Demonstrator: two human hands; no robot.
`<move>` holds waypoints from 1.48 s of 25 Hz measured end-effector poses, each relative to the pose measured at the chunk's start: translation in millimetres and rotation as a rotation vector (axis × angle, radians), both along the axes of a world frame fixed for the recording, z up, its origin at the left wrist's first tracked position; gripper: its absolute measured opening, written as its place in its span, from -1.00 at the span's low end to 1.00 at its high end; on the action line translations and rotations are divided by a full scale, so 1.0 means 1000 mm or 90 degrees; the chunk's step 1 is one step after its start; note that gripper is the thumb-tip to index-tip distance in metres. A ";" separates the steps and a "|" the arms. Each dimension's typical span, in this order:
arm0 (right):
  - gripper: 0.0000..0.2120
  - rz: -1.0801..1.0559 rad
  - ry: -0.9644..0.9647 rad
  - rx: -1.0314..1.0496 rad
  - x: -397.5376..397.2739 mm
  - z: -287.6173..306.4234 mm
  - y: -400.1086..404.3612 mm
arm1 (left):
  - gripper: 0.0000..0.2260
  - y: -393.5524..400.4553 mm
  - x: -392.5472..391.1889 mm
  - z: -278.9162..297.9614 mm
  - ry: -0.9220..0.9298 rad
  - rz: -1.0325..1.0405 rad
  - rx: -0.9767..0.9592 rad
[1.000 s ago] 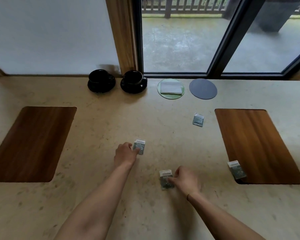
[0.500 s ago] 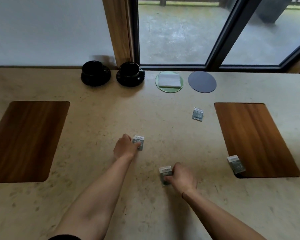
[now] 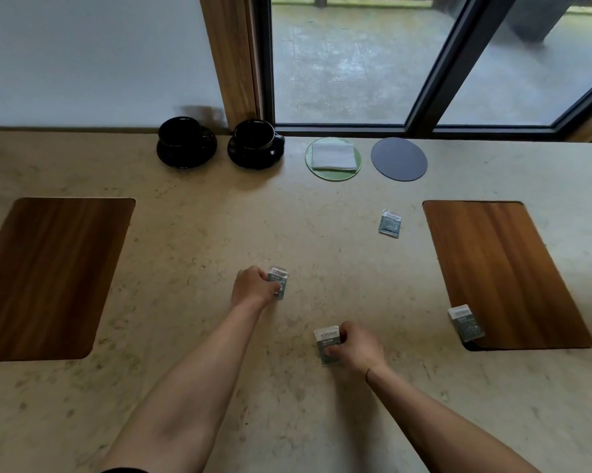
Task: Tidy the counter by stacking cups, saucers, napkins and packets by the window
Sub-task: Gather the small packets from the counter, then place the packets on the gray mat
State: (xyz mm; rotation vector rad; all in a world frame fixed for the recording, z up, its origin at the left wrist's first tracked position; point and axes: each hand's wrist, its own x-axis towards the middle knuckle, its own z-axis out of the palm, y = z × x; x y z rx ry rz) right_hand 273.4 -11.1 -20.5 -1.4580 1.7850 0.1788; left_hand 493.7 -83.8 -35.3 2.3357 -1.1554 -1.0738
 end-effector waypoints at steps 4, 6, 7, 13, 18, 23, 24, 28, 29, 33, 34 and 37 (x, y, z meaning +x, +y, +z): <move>-0.77 -0.068 -0.074 0.043 -0.010 0.000 -0.005 | -0.76 0.002 -0.002 0.004 0.045 -0.004 0.019; -0.79 -0.145 -0.172 0.089 -0.016 0.007 -0.006 | -0.73 0.004 -0.003 0.006 0.111 0.019 0.036; -0.81 -0.182 -0.215 0.108 -0.020 0.012 -0.005 | -0.74 0.007 -0.005 0.008 0.156 0.042 0.043; -0.76 -0.387 -0.385 0.166 -0.049 0.024 0.000 | -0.93 0.029 -0.032 0.026 0.485 0.186 0.119; -0.73 -0.430 -0.447 0.152 -0.097 0.026 0.004 | -0.90 0.045 -0.076 0.025 0.507 0.169 0.116; -0.71 -0.411 -0.435 0.107 -0.170 0.027 0.005 | -0.92 0.057 -0.138 0.031 0.489 0.154 0.094; -0.72 -0.383 -0.412 0.092 -0.186 0.029 0.006 | -0.92 0.059 -0.153 0.032 0.472 0.137 0.093; -0.79 -0.347 -0.363 0.006 -0.253 0.032 0.003 | -0.90 0.062 -0.216 0.033 0.423 0.128 0.058; -0.75 -0.343 -0.344 -0.014 -0.268 0.028 0.000 | -0.90 0.062 -0.229 0.034 0.412 0.133 0.049; -0.69 -0.309 -0.283 -0.045 -0.313 0.018 -0.020 | -0.95 0.066 -0.272 0.032 0.389 0.164 0.028; -0.70 -0.295 -0.280 -0.041 -0.318 0.017 -0.024 | -0.95 0.068 -0.278 0.031 0.385 0.174 0.023; -0.74 -0.256 -0.291 -0.019 -0.321 0.014 -0.033 | -0.87 0.073 -0.290 0.025 0.359 0.193 0.011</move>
